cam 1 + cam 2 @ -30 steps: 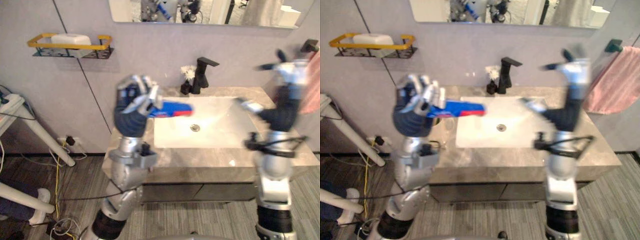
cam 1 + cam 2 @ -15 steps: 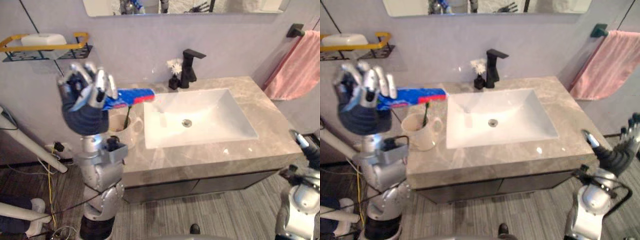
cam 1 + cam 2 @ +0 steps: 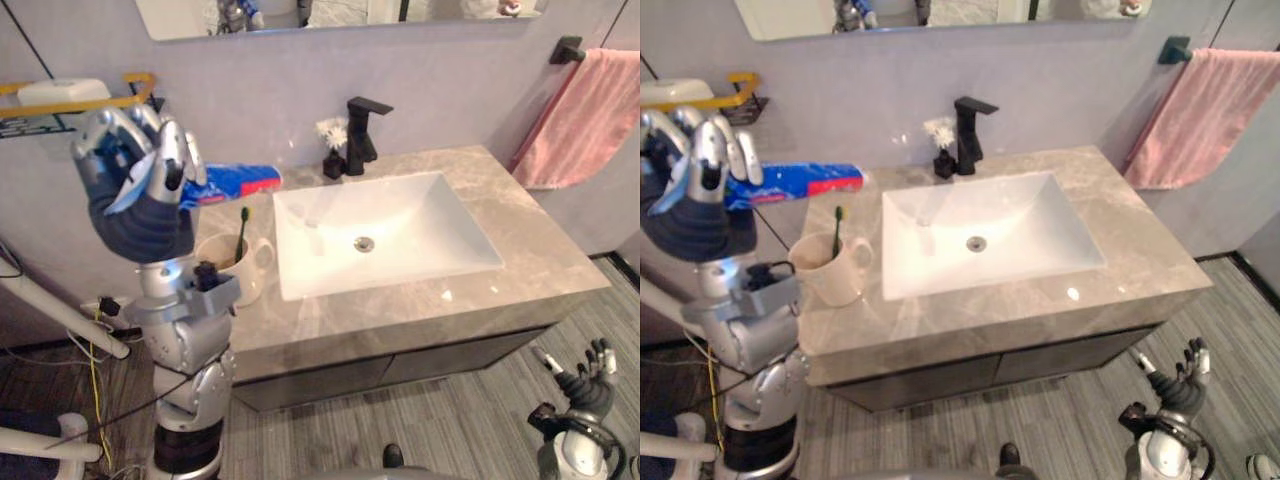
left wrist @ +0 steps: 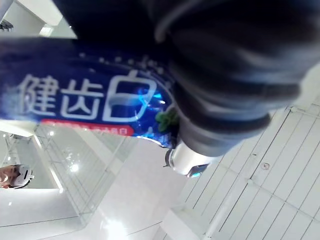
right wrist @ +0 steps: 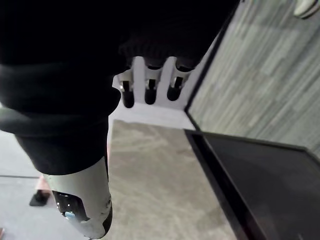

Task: Organize washtable

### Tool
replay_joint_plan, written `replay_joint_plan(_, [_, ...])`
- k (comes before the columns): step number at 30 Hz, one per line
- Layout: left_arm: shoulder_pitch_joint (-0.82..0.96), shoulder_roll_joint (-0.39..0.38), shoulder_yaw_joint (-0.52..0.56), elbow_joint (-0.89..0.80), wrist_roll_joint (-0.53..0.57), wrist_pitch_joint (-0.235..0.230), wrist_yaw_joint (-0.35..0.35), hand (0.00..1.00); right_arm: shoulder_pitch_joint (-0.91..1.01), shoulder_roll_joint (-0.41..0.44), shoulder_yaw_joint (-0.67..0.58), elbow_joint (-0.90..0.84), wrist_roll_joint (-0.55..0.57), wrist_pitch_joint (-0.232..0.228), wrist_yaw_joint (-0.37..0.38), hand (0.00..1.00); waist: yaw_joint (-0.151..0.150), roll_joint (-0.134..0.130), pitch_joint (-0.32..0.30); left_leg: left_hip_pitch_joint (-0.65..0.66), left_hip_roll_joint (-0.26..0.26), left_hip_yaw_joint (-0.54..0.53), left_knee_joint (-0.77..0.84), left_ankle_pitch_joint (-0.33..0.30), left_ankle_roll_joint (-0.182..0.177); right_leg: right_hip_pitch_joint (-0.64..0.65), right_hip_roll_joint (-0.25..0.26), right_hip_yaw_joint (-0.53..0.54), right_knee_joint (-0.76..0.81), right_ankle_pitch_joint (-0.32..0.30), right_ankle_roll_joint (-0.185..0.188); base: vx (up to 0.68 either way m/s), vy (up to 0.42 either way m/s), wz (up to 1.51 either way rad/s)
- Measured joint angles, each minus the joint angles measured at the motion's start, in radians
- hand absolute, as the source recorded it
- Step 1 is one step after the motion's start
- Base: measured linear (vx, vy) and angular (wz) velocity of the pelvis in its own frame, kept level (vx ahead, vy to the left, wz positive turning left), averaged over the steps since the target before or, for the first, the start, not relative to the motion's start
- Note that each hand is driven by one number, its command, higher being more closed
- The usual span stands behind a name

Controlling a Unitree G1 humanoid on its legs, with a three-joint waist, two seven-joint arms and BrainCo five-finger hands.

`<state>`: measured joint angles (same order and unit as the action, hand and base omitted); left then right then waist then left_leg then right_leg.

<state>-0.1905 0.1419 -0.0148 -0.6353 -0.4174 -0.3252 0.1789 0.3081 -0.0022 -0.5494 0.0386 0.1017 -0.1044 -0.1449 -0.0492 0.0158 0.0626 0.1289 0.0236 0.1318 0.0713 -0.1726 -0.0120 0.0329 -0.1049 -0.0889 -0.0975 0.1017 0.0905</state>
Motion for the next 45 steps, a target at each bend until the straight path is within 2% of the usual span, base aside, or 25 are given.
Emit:
replay_joint_plan(6, [-0.024, 0.003, 0.029, 0.063, 0.042, 0.014, 0.005, 1.00, 0.012, 0.009, 0.040, 0.087, 0.001, 0.004, 0.030, 0.00, -0.001, -0.001, 0.001, -0.001, -0.004, -0.019, 0.001, 0.000, 0.001, 0.009, -0.004, -0.019, 0.000, -0.001, 0.000, -0.02, -0.024, 0.09])
replay_joint_plan(9, [-0.025, 0.004, 0.032, 0.102, 0.076, 0.024, 0.021, 1.00, 0.011, 0.022, 0.089, 0.132, -0.002, 0.005, 0.061, 0.00, 0.003, -0.002, 0.001, -0.001, -0.003, -0.020, 0.002, 0.000, 0.001, 0.010, -0.004, -0.019, 0.000, -0.001, 0.000, -0.04, -0.033, 0.01])
replay_joint_plan(11, [-0.023, 0.004, 0.041, 0.136, 0.076, 0.034, 0.022, 1.00, 0.028, 0.033, 0.175, 0.141, -0.005, 0.007, 0.059, 0.00, 0.008, -0.003, 0.002, -0.003, -0.003, -0.021, 0.001, 0.001, 0.000, 0.012, -0.003, -0.020, 0.000, -0.001, 0.000, -0.05, -0.036, 0.00])
replay_joint_plan(12, [-0.007, 0.003, 0.060, 0.143, 0.076, 0.037, 0.027, 1.00, 0.051, 0.037, 0.241, 0.142, -0.007, 0.001, 0.057, 0.00, 0.003, -0.004, 0.007, -0.004, -0.003, -0.020, 0.001, 0.001, 0.000, 0.012, -0.002, -0.019, 0.000, -0.001, 0.000, -0.04, -0.028, -0.01])
replay_joint_plan(14, [0.050, 0.001, 0.067, 0.144, 0.076, 0.036, 0.056, 1.00, 0.083, 0.062, 0.316, 0.217, -0.035, -0.049, 0.070, 0.00, 0.000, -0.008, 0.009, -0.002, -0.003, -0.020, -0.001, 0.001, 0.000, 0.012, -0.001, -0.019, 0.000, -0.003, 0.000, -0.02, -0.015, 0.00])
replay_joint_plan(16, [0.064, 0.001, 0.067, 0.150, 0.076, 0.036, 0.068, 1.00, 0.068, 0.077, 0.291, 0.346, -0.036, -0.035, 0.085, 0.00, 0.012, -0.014, 0.015, 0.004, -0.003, -0.021, 0.000, 0.001, 0.001, 0.014, -0.002, -0.020, 0.000, -0.003, 0.000, 0.01, -0.011, 0.03])
replay_joint_plan(18, [0.072, 0.001, 0.095, 0.165, 0.076, 0.037, 0.073, 1.00, 0.051, 0.075, 0.257, 0.431, -0.034, 0.017, 0.082, 0.00, 0.015, -0.011, 0.019, 0.005, -0.007, -0.029, 0.000, 0.001, 0.001, 0.018, -0.008, -0.025, 0.000, -0.003, 0.000, -0.02, -0.012, 0.09])
replay_joint_plan(23, [0.103, 0.000, 0.117, 0.166, 0.073, 0.038, 0.078, 1.00, 0.050, 0.071, 0.295, 0.431, -0.066, 0.018, 0.079, 0.00, 0.010, -0.023, 0.027, 0.007, -0.006, -0.043, -0.003, 0.001, 0.001, 0.033, -0.008, -0.041, 0.000, -0.008, 0.001, -0.04, -0.028, 0.08])
replay_joint_plan(34, [0.103, 0.000, 0.117, 0.165, 0.017, 0.037, 0.084, 1.00, 0.010, 0.049, 0.337, 0.515, -0.075, 0.015, 0.077, 0.00, 0.011, -0.021, 0.028, 0.011, -0.006, -0.052, -0.001, 0.005, 0.003, 0.035, -0.009, -0.050, 0.000, -0.009, 0.000, -0.02, -0.024, 0.03])
replay_joint_plan(45, [0.083, 0.000, 0.039, 0.219, -0.009, 0.047, 0.058, 1.00, 0.004, 0.029, 0.385, 0.577, -0.074, 0.014, 0.060, 0.00, 0.011, -0.030, 0.022, 0.004, -0.008, -0.055, 0.003, 0.005, 0.002, 0.041, -0.013, -0.049, 0.000, -0.009, 0.000, -0.04, -0.024, 0.01])
